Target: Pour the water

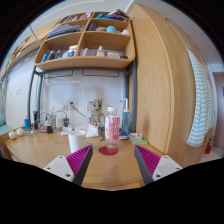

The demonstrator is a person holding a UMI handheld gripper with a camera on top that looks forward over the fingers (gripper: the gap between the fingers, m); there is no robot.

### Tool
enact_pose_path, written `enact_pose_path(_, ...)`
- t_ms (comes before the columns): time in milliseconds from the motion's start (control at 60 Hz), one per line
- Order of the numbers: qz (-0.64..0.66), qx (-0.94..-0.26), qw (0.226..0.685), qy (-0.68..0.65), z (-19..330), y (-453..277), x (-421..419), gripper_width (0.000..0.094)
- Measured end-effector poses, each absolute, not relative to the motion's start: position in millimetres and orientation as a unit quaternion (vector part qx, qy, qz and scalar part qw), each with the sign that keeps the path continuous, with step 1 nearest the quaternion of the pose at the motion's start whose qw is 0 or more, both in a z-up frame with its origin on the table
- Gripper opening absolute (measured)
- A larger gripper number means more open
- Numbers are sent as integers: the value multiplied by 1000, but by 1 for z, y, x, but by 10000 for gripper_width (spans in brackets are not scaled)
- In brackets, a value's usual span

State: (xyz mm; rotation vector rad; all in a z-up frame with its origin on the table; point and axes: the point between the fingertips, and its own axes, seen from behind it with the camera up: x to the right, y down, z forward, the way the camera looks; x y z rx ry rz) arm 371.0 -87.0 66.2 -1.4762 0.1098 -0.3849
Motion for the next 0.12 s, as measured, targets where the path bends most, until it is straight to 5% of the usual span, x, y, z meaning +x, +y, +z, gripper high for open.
enact_pose_path(117, -176, -668, 722, 53, 66, -87, 372, 858)
